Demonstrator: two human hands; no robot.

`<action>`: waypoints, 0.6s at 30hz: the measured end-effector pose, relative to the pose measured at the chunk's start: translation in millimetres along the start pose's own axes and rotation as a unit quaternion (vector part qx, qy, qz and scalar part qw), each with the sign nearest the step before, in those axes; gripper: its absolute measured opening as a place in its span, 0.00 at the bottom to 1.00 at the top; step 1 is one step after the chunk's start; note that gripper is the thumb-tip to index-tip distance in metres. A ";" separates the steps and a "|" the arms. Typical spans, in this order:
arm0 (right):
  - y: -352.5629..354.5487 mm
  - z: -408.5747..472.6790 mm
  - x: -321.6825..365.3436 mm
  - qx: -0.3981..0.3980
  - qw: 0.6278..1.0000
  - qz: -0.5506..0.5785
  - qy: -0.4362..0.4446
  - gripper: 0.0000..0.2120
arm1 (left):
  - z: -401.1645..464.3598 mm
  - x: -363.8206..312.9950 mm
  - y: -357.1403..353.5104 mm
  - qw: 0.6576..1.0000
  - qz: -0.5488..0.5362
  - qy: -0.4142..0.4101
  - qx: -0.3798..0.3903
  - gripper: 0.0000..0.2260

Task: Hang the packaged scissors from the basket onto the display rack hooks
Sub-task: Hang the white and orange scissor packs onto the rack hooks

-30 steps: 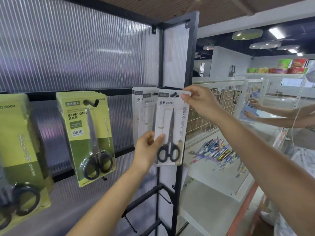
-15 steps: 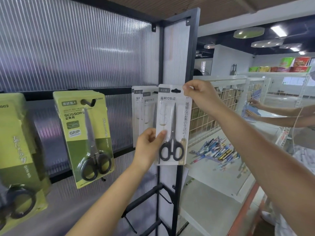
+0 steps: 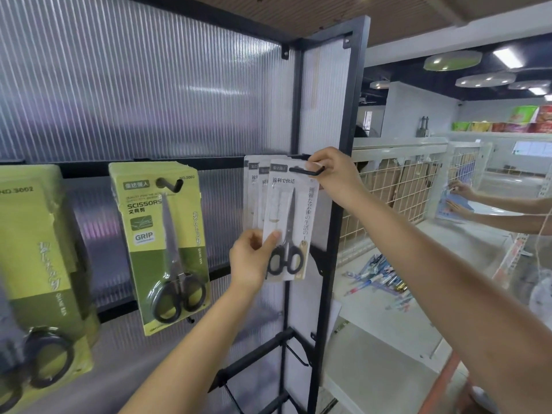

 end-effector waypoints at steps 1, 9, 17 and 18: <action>-2.2 1.5 -0.8 -0.006 1.000 0.003 0.002 0.02 | 2.4 0.6 1.7 1.000 0.009 -0.002 -0.010 0.13; -11.6 2.5 -1.7 -0.039 0.997 -0.028 0.055 0.08 | 11.8 5.0 1.2 0.998 0.059 0.023 -0.013 0.10; 7.8 -37.7 -19.0 0.012 0.988 -0.154 0.019 0.20 | -5.0 -8.3 6.3 0.985 0.173 -0.004 -0.018 0.17; 13.3 -47.2 -23.2 0.015 0.984 -0.178 0.013 0.20 | -11.6 -13.1 8.2 0.978 0.206 -0.031 -0.028 0.18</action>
Point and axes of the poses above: each hand's wrist, its own z-axis towards the middle knuckle, its own y-axis out of the back of the hand, x = y × z, the point moved 8 cm from there along z, towards the middle knuckle, and after that the axes turned 6 degrees about -x, right-handed, at the moved point
